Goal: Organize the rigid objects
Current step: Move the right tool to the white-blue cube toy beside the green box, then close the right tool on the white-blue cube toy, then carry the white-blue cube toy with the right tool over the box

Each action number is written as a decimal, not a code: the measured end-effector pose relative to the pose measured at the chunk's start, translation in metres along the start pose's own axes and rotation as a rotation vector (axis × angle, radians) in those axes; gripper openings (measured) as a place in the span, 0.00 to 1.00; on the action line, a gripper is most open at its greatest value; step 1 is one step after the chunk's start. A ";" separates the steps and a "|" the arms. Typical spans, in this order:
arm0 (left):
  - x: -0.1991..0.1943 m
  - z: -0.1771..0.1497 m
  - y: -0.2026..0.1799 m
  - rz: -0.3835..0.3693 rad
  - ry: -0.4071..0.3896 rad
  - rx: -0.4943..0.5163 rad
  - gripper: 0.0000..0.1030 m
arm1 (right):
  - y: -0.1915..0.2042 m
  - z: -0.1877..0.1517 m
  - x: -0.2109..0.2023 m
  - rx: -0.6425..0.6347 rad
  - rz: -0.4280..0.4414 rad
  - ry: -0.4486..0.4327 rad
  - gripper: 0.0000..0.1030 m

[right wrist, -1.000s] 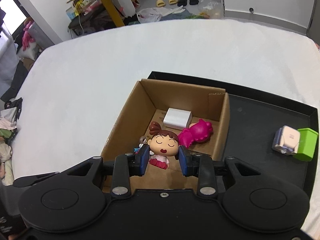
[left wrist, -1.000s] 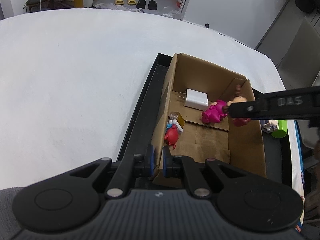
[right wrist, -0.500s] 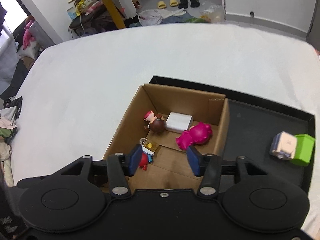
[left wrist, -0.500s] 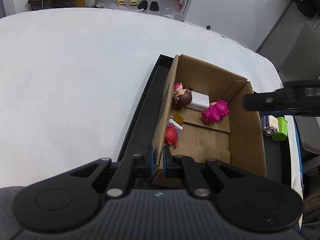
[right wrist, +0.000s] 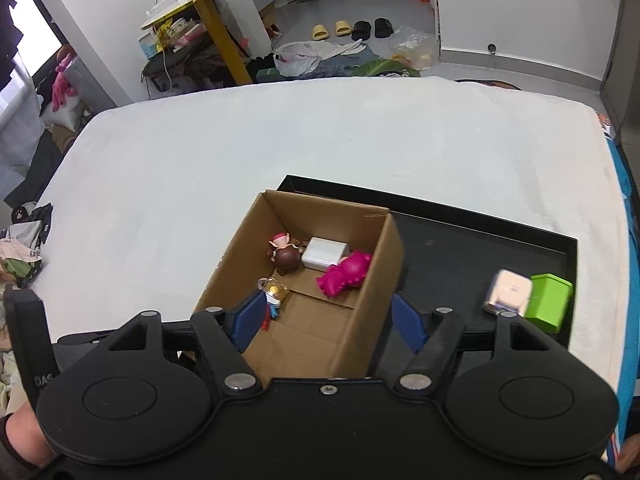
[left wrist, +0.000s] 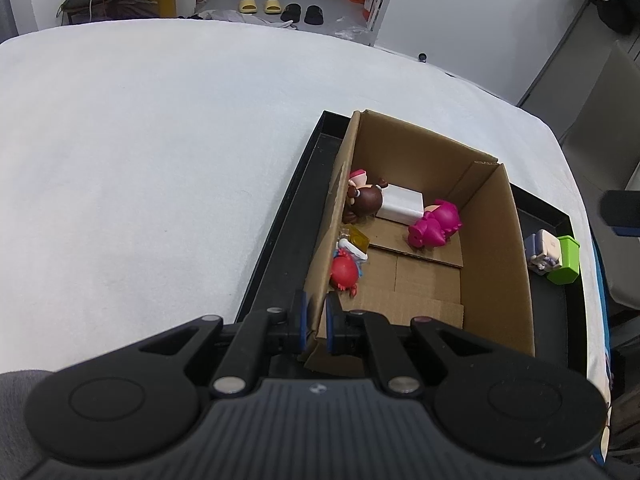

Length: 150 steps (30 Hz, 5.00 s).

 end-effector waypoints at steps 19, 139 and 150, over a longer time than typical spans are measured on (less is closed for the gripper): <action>0.002 0.000 -0.007 0.046 -0.001 0.026 0.08 | -0.047 -0.014 -0.029 0.005 0.033 -0.020 0.82; 0.024 -0.001 -0.021 0.097 0.034 0.133 0.08 | -0.064 -0.016 -0.006 0.148 -0.020 -0.130 0.42; 0.024 0.000 -0.018 0.067 0.049 0.133 0.08 | -0.027 -0.012 0.013 0.057 0.037 -0.088 0.42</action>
Point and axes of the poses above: each gripper's, at about its wrist camera, not at the fingertips, and x roughly the way its jaws point, y to its left, z to its top, the point moved 1 cm from there along x, roughly the way its jaws point, and after that the axes turned 2 degrees about y, right-handed, at the moved point
